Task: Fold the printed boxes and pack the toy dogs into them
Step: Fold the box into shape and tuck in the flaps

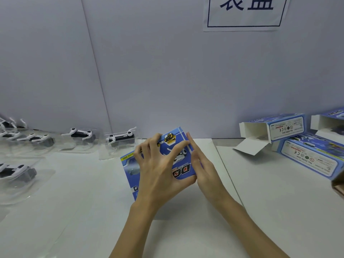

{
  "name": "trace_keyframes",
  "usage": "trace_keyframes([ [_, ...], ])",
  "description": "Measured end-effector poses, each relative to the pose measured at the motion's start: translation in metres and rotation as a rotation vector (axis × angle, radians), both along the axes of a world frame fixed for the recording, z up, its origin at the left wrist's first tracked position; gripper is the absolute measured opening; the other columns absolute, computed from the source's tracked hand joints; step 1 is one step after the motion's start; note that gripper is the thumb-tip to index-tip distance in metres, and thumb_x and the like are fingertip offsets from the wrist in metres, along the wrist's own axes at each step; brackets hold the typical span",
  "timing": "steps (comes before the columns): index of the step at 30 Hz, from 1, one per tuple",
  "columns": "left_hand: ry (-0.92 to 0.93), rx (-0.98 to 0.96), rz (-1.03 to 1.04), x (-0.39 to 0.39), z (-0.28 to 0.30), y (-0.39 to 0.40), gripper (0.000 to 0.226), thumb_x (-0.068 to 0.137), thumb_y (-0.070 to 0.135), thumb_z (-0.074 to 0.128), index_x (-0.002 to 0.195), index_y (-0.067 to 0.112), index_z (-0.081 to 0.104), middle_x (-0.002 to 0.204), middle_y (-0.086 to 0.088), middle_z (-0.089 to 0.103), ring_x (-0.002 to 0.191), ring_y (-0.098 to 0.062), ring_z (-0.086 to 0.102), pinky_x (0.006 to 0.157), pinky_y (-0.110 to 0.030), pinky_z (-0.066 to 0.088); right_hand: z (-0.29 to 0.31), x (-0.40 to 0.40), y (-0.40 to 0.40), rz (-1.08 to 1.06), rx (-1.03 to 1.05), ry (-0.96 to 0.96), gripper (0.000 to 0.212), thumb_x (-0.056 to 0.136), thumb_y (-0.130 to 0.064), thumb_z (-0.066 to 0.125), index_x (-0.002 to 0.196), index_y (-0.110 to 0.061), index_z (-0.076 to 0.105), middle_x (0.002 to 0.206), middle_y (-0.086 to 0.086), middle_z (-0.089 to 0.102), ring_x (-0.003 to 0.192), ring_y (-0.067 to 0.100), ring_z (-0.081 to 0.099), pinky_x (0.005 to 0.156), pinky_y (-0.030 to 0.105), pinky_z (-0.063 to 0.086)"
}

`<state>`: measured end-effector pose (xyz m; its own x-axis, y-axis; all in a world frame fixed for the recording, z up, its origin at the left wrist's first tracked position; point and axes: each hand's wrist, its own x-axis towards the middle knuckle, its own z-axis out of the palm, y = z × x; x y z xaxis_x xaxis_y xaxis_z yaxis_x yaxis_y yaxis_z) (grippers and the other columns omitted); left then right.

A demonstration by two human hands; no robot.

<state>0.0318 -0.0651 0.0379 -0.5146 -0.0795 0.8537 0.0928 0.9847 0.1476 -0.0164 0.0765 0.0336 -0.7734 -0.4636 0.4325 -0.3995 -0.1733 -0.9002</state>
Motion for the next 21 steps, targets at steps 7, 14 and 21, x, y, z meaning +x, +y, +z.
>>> trace_keyframes([
  [7,0.017,-0.027,0.022,-0.0011,-0.0005,-0.0018,0.079,0.077,0.071,0.061,0.151,0.050,0.044,0.144,-0.009,0.041,0.134,-0.030,0.039,0.109,-0.053,0.028,-0.0061,-0.0044,0.0025,-0.060,0.166,0.185,0.060,0.108,-0.035,0.051,0.157,-0.056,0.024,0.145,-0.025,0.050,0.130,0.004,0.058,0.097,0.029,0.059],
  [14,0.024,-0.031,0.023,-0.0009,-0.0033,-0.0024,0.079,0.078,0.071,0.062,0.150,0.043,0.050,0.146,-0.010,0.040,0.136,-0.030,0.037,0.110,-0.053,0.027,-0.0034,-0.0024,0.0021,-0.078,0.205,0.254,0.050,0.110,-0.036,0.046,0.158,-0.042,0.034,0.147,-0.017,0.049,0.134,0.008,0.055,0.098,0.029,0.058],
  [21,0.013,-0.012,-0.004,0.0022,0.0014,-0.0014,0.079,0.074,0.063,0.066,0.150,0.043,0.051,0.144,-0.011,0.043,0.134,-0.032,0.041,0.109,-0.055,0.031,0.0002,-0.0015,0.0007,-0.030,0.220,0.179,0.052,0.110,-0.038,0.039,0.161,-0.039,0.028,0.160,-0.013,0.034,0.140,0.006,0.047,0.105,0.030,0.054],
])
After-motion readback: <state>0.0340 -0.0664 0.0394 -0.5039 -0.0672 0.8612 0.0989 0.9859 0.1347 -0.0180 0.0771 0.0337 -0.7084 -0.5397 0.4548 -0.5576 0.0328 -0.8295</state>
